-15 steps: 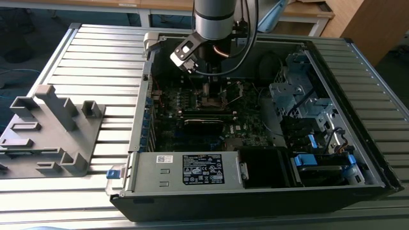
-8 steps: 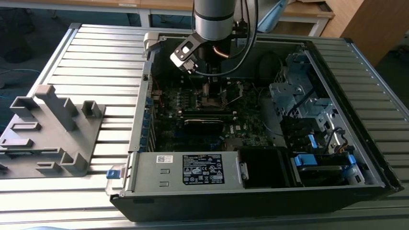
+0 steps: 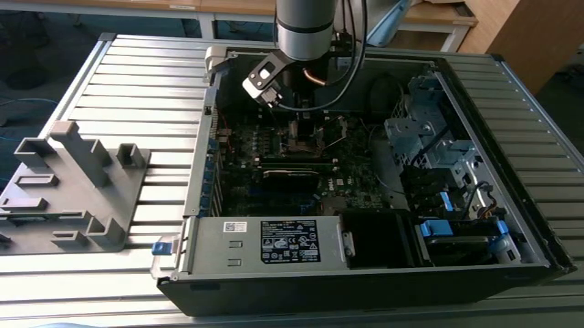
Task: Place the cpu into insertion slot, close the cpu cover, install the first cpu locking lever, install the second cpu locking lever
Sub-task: 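Place the cpu into insertion slot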
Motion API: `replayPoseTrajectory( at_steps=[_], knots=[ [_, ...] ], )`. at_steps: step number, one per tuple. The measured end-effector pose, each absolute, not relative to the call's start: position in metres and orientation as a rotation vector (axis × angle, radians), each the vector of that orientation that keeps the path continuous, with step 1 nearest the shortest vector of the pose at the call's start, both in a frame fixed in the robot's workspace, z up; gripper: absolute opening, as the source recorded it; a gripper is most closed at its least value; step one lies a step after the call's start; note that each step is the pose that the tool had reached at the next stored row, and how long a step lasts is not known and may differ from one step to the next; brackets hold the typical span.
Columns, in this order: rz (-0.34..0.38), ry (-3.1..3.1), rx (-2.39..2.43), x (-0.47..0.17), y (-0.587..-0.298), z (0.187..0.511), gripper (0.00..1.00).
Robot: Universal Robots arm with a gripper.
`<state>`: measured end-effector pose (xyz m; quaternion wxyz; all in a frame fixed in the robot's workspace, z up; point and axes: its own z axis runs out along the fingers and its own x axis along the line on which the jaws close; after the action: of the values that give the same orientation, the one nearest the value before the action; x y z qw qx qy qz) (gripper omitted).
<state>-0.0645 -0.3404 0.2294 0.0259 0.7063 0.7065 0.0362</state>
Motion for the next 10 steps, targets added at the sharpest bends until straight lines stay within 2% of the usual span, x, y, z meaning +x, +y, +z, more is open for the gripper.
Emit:
replayPoseTrajectory(
  at_steps=[10],
  knots=[
    [0.129,2.203,2.178,-0.066,-0.34,0.217,0.54]
  ],
)
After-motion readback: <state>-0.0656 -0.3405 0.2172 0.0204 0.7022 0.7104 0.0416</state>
